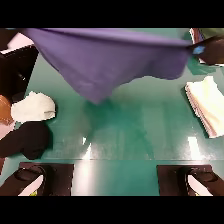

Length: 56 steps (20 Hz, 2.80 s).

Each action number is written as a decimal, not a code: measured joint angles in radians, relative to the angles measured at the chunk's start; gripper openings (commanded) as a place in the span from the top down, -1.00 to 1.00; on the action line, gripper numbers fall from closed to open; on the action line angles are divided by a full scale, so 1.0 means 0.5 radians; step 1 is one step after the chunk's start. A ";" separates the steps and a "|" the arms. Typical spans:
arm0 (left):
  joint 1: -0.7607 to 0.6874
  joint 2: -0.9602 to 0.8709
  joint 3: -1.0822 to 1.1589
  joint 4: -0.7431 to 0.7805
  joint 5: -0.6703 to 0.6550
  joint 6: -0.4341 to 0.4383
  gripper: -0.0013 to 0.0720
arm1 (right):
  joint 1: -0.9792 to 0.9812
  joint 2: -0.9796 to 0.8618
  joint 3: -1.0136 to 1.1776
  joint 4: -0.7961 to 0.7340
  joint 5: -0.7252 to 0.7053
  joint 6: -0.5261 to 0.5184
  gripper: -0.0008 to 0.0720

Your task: Fold the shirts.

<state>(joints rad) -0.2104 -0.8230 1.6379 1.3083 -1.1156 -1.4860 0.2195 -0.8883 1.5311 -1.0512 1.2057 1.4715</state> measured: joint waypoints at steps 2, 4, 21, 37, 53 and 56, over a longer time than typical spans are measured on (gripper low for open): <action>0.000 0.044 0.013 -0.076 -0.031 -0.002 0.89 | -0.068 0.021 0.102 -0.015 0.081 0.000 0.95; -0.013 0.021 0.007 -0.124 -0.092 -0.003 0.89 | -0.099 -0.011 0.164 -0.033 0.166 0.005 0.95; -0.613 -0.640 -1.268 -0.192 -0.012 0.004 -0.41 | 0.328 -0.780 -0.375 -0.287 0.508 0.053 0.95; 0.399 -0.587 -1.643 -0.171 0.175 0.036 -0.40 | 0.338 -0.788 -0.247 -0.292 0.422 0.053 0.95; 0.448 -0.751 -1.898 -0.844 0.712 0.105 0.89 | 0.341 -0.788 -0.246 -0.291 0.418 0.054 0.95; 0.449 -0.735 -1.718 -0.848 0.649 0.105 0.89 | 0.330 -0.761 -0.245 -0.291 0.420 0.054 0.95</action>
<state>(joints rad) 0.0139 -1.1904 0.7788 0.8845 -0.7914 -1.4338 0.3843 -1.2686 1.4086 -1.1969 1.4155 1.4986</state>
